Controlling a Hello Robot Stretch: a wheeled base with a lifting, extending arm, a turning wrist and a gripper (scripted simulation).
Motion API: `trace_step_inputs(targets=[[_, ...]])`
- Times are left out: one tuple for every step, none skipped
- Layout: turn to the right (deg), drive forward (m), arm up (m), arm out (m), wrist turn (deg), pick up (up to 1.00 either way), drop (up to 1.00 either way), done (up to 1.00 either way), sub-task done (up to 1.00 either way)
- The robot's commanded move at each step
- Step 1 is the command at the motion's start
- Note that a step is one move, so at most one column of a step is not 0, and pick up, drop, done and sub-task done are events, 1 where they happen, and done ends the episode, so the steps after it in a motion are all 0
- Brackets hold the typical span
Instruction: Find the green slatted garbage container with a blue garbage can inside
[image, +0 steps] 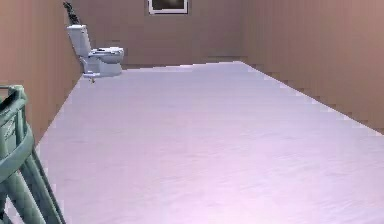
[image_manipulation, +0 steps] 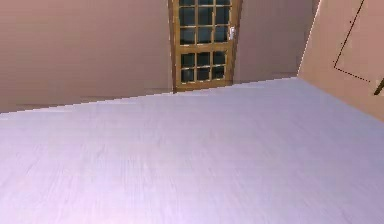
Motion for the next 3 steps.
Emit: trace_step_inputs(targets=[[45.0,0.00,0.00,0.00,0.0,0.00,0.00,0.00,0.00],[3.0,0.00,0.00,0.00,0.0,0.00,0.00,0.00,0.00],[0.0,0.10,0.00,0.00,0.0,0.00,0.00,0.00,0.00]])
